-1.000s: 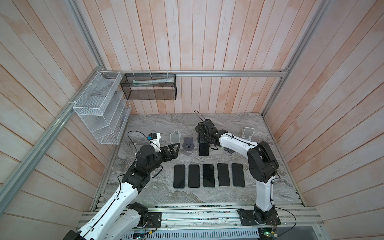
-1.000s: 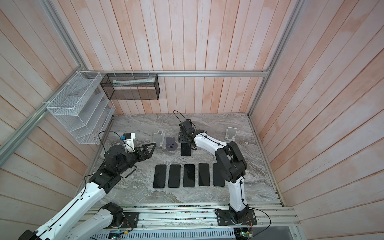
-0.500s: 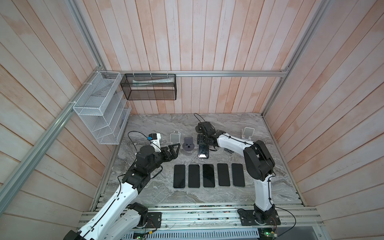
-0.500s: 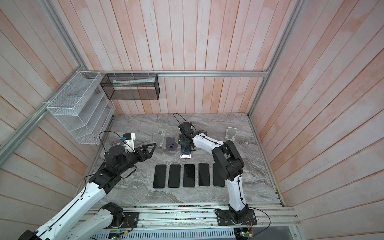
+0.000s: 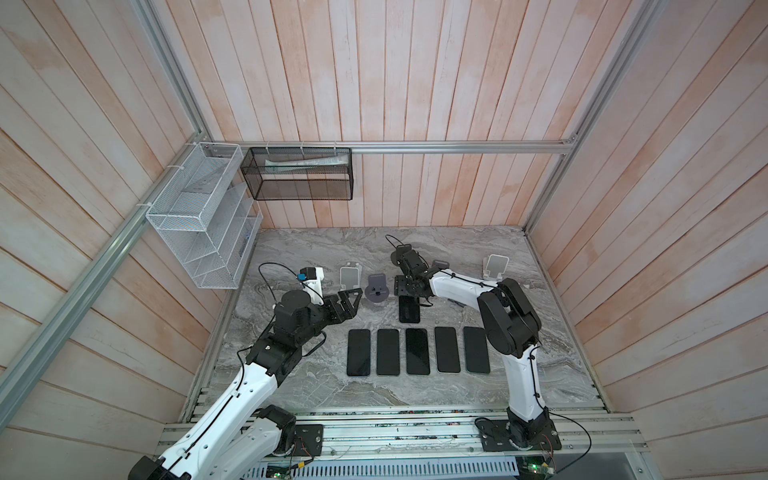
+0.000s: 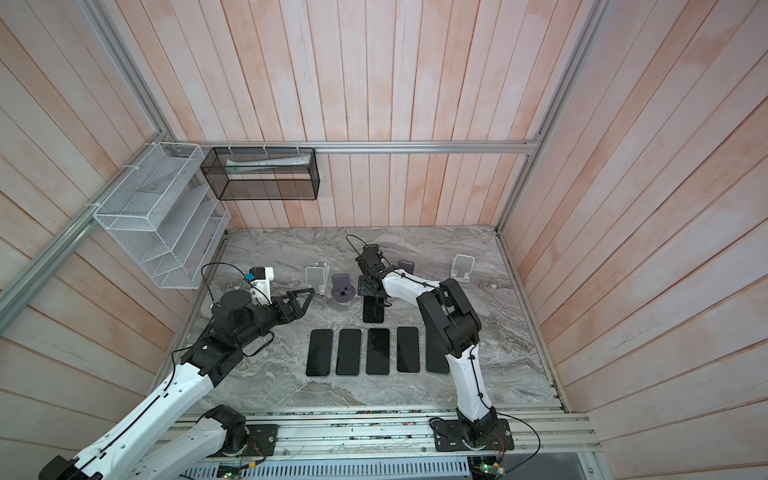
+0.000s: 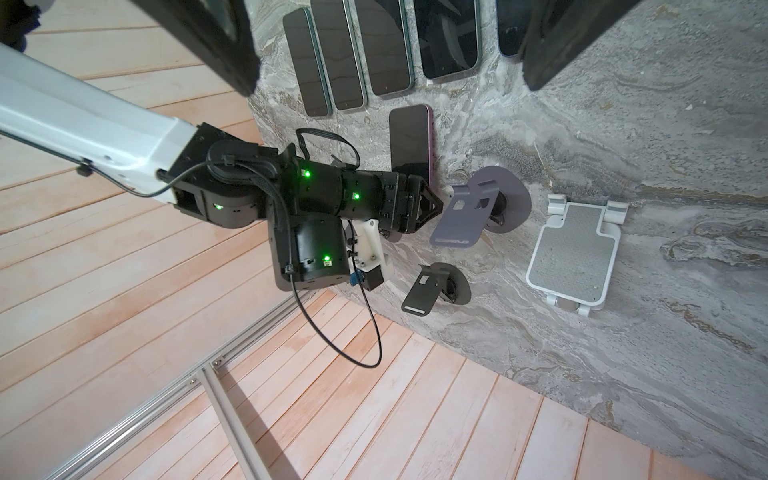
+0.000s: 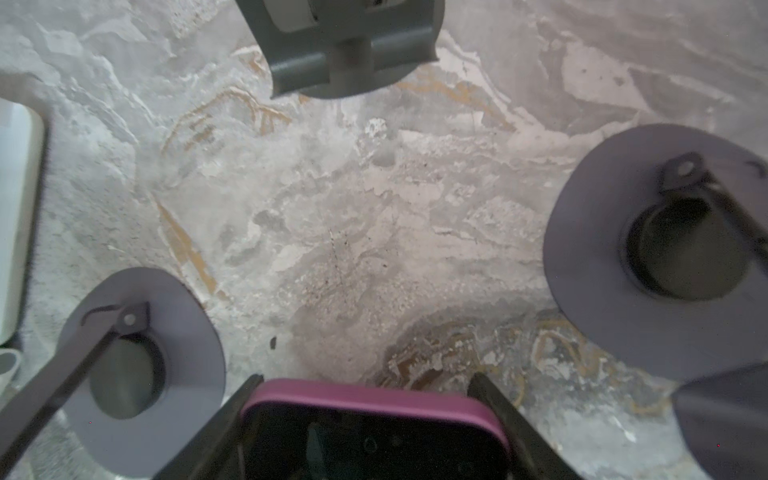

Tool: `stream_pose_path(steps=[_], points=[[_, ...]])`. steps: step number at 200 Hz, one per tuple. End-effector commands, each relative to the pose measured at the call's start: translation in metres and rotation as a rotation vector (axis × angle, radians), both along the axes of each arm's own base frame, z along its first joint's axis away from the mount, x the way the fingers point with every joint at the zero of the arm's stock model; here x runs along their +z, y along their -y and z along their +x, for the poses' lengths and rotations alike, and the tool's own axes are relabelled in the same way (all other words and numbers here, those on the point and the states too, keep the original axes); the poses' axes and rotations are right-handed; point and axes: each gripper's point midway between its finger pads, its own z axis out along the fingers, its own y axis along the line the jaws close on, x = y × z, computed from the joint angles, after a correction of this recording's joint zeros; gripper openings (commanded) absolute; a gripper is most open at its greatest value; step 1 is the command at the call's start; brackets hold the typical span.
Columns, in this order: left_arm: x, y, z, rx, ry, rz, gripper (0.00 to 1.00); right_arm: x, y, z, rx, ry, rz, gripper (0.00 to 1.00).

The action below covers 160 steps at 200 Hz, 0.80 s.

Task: Remove the phone from the phone stand
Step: 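Lower the pink-edged phone flat in front of the stands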

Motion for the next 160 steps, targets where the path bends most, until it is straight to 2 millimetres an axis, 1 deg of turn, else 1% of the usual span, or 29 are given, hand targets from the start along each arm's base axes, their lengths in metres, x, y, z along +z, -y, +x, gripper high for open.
stream_pose_path(steps=[1, 45, 73, 84, 125, 160], points=[[0.001, 0.001, 0.000, -0.010, 0.009, -0.015, 1.00, -0.013, 0.000, -0.001, -0.010, -0.027, -0.026, 0.60], [0.004, 0.004, 0.001, -0.019, 0.006, -0.017, 1.00, -0.025, -0.002, 0.004, -0.026, -0.030, -0.021, 0.62], [0.006, 0.005, 0.002, -0.024, 0.004, -0.007, 1.00, -0.030, -0.001, 0.002, -0.032, -0.038, -0.019, 0.65], [0.006, 0.004, 0.002, -0.021, 0.007, -0.008, 1.00, -0.030, 0.002, 0.000, -0.042, -0.032, -0.034, 0.66], [-0.002, 0.001, 0.000, -0.006, -0.003, -0.010, 1.00, -0.030, 0.015, -0.008, -0.049, -0.011, -0.085, 0.68], [-0.010, 0.000, -0.003, -0.003, -0.009, -0.020, 1.00, -0.036, 0.017, -0.016, -0.041, -0.040, -0.088, 0.69]])
